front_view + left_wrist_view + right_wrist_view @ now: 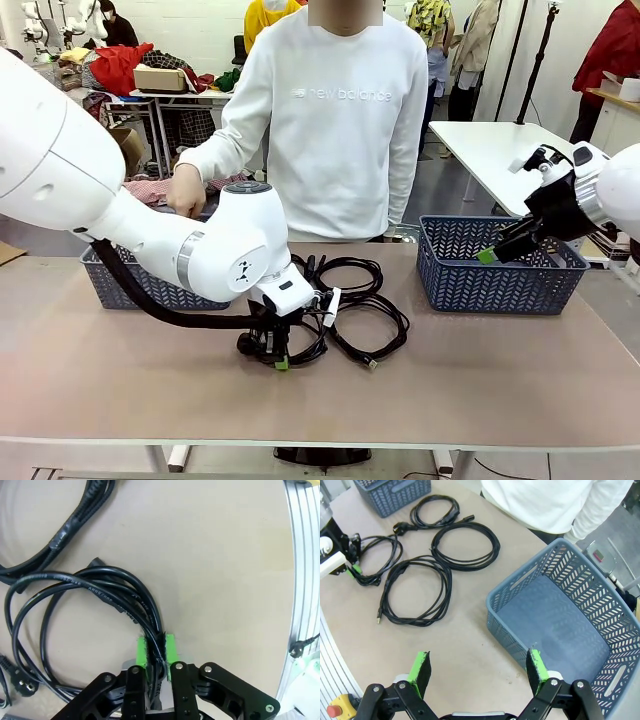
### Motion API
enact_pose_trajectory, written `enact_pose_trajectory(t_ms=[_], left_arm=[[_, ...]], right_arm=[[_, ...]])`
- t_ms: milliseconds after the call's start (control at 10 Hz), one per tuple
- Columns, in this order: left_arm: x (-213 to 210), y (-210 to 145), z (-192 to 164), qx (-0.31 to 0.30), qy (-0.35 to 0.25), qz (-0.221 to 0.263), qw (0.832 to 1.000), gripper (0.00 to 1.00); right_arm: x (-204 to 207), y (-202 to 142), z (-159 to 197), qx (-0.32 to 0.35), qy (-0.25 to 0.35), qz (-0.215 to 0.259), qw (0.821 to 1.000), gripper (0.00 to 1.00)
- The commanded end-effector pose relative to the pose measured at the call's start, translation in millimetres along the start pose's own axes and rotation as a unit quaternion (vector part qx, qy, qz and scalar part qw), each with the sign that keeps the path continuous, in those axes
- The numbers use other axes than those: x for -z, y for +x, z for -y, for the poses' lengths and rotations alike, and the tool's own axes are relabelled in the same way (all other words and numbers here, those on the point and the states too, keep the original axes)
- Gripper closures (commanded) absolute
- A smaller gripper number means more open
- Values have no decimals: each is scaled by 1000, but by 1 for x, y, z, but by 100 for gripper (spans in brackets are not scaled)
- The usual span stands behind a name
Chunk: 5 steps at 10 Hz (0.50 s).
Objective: Organize the cables according to human instructions.
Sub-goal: Pick up a bundle of cables and place it in the basket indicated by the human.
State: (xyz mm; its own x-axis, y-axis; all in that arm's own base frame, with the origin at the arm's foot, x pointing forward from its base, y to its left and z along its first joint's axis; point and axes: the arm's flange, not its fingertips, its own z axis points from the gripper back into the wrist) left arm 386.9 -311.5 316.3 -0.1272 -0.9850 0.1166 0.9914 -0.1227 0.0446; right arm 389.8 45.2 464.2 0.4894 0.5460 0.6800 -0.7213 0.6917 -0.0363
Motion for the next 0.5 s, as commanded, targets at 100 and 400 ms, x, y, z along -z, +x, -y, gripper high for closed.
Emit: enact_pose_trajectory(t_ms=[100, 400], left_arm=[[-11, -2, -2, 5, 11, -16, 1000, 100], [-44, -3, 0, -19, 56, -37, 998, 100]], right_arm=[[1, 0, 2, 2, 2, 4, 1000, 0], [1, 0, 2, 2, 2, 4, 1000, 0]])
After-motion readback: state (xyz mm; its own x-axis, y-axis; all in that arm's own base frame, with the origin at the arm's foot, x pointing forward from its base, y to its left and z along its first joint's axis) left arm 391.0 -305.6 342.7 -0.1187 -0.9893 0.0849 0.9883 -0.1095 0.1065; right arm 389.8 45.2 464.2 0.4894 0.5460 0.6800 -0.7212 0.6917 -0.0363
